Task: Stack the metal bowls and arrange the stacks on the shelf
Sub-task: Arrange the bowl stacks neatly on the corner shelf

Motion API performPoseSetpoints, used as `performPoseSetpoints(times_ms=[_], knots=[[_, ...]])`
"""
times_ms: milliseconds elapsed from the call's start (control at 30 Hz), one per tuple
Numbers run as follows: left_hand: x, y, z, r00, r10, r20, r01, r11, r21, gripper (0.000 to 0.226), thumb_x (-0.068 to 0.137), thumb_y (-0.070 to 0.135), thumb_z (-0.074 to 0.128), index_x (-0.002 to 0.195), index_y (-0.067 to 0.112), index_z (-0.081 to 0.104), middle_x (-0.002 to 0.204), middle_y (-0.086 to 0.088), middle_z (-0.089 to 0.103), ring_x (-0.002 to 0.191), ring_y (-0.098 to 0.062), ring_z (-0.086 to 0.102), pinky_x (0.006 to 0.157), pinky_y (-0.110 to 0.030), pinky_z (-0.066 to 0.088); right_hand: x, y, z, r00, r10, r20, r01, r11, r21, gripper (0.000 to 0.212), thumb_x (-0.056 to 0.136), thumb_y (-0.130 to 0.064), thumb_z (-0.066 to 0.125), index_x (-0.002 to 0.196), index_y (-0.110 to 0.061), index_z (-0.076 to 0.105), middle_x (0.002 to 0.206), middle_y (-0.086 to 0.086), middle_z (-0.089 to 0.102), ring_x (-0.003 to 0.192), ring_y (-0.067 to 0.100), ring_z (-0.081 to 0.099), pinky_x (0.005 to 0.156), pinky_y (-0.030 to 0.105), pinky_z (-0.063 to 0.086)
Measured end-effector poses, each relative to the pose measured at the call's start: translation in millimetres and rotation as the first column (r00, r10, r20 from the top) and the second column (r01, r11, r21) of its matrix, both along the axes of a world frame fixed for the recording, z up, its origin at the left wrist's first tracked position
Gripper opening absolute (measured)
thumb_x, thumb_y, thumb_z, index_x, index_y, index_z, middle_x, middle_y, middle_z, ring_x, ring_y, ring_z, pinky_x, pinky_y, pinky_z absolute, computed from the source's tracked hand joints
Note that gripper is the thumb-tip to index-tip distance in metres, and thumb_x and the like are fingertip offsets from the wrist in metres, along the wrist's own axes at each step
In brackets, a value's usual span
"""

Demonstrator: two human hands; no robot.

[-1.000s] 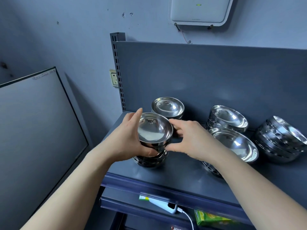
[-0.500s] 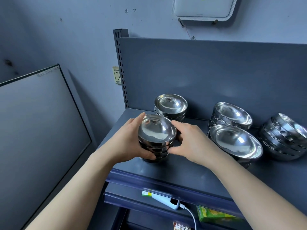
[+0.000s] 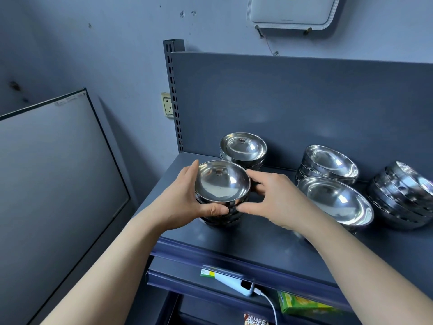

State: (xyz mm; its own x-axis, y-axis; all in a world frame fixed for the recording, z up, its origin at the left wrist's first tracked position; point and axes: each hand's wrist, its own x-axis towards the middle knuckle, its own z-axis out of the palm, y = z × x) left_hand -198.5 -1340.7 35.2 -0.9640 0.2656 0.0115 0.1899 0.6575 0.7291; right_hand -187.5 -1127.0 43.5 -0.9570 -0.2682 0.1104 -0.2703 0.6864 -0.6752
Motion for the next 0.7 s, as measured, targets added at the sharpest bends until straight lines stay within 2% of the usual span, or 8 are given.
performPoseSetpoints(times_ms=[133,200,267,367,467,600,700], knots=[[0.4,2.5,-4.9,1.000,-0.005,0.016,0.005,1.000,0.020,0.131,0.056,0.059,0.074,0.153,0.019,-0.005,0.157,0.011,0.012,0.141,-0.001,0.016,0.100,-0.011,0.015,-2.4,1.4,-4.7,1.000,-0.008,-0.002,0.008,1.000,-0.018,0.055,0.072,-0.029,0.083,0.122,-0.035,0.060,0.113,-0.010,0.069,0.108,0.013,0.062,0.096,0.037,0.051],[-1.7,-0.2,-10.6,0.999,-0.004,0.046,-0.001,0.995,0.095,0.142,0.053,0.054,0.083,0.150,0.026,-0.015,0.153,0.015,0.020,0.141,-0.001,0.021,0.104,-0.015,0.019,-2.6,2.6,-7.1,1.000,-0.014,-0.001,0.014,0.999,-0.040,0.058,0.071,-0.027,0.084,0.123,-0.035,0.058,0.114,-0.004,0.069,0.107,0.015,0.062,0.095,0.040,0.051],[-0.5,-3.1,-16.2,0.997,0.005,0.078,-0.015,0.992,0.128,0.147,0.053,0.040,0.091,0.148,0.032,-0.022,0.147,0.022,0.029,0.135,0.000,0.030,0.102,-0.016,0.023,-3.4,2.9,-12.0,1.000,0.003,0.024,-0.002,1.000,-0.014,0.073,0.069,-0.032,0.084,0.130,-0.042,0.047,0.117,-0.004,0.067,0.106,0.015,0.063,0.093,0.040,0.052],[1.3,-4.0,-24.0,0.998,0.034,0.055,-0.038,0.995,0.091,0.140,0.058,0.031,0.091,0.148,0.037,-0.016,0.127,0.035,0.031,0.125,-0.006,0.045,0.099,-0.020,0.034,-2.9,1.3,-18.4,0.997,0.000,0.076,-0.004,0.999,0.050,0.098,0.070,-0.037,0.082,0.146,-0.043,0.021,0.121,-0.012,0.062,0.105,0.011,0.063,0.086,0.030,0.054],[-1.8,-1.7,-28.4,0.999,0.017,0.039,-0.020,0.996,0.087,0.135,0.059,0.023,0.091,0.148,0.040,-0.010,0.118,0.038,0.036,0.120,-0.007,0.050,0.099,-0.025,0.041,-2.5,1.4,-22.7,0.999,-0.031,0.044,0.028,0.997,0.066,0.095,0.071,-0.037,0.081,0.142,-0.043,0.018,0.114,-0.007,0.064,0.099,0.018,0.065,0.081,0.033,0.056],[-7.9,0.2,-27.7,0.999,-0.012,0.050,0.007,0.995,0.103,0.136,0.060,0.020,0.090,0.148,0.037,-0.011,0.129,0.022,0.042,0.118,-0.006,0.049,0.094,-0.018,0.037,-1.0,3.7,-28.0,0.999,-0.045,0.026,0.044,0.998,0.035,0.088,0.072,-0.038,0.080,0.136,-0.046,0.020,0.106,-0.009,0.066,0.097,0.013,0.064,0.085,0.037,0.054],[-11.1,0.6,-23.9,0.999,-0.022,0.038,0.019,0.997,0.081,0.138,0.060,0.018,0.090,0.148,0.038,-0.014,0.125,0.020,0.048,0.110,-0.004,0.052,0.081,-0.001,0.035,-1.0,4.1,-32.0,0.997,-0.067,0.023,0.067,0.998,0.008,0.087,0.072,-0.038,0.081,0.136,-0.045,0.022,0.106,-0.010,0.065,0.096,0.012,0.063,0.085,0.034,0.054]])
